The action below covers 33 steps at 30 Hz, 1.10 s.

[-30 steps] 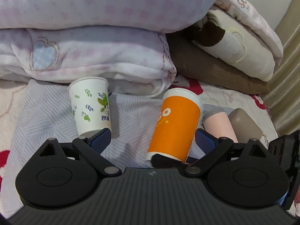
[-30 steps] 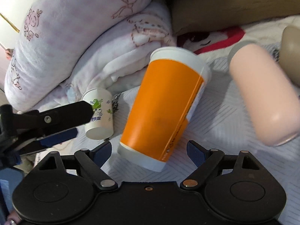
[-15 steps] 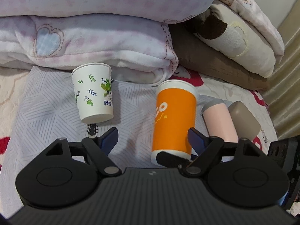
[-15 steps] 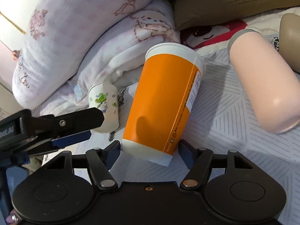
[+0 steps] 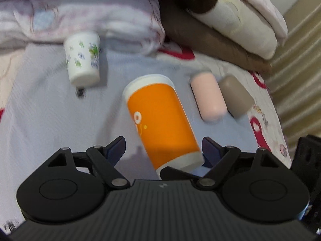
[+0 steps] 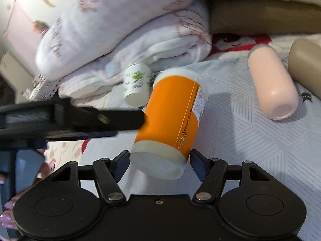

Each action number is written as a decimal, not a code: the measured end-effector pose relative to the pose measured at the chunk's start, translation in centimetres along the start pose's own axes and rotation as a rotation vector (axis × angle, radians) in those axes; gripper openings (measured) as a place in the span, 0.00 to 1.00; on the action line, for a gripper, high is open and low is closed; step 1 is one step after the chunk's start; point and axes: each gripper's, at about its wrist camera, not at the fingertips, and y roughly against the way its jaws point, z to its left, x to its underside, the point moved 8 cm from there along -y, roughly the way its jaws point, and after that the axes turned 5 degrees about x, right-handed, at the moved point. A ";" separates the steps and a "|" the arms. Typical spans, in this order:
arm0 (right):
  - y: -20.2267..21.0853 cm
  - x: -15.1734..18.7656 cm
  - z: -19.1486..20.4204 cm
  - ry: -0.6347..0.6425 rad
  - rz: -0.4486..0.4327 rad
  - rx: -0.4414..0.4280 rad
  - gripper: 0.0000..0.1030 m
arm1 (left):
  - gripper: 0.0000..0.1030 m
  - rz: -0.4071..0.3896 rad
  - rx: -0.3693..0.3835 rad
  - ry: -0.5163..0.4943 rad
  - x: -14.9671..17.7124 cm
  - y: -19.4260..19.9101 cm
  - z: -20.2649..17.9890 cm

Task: Flip cup upright
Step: 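Close the left gripper around the orange cup's body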

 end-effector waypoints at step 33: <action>2.1 2.8 -2.9 0.175 0.253 0.034 0.83 | 0.79 0.108 0.143 0.086 4.5 -5.2 -1.5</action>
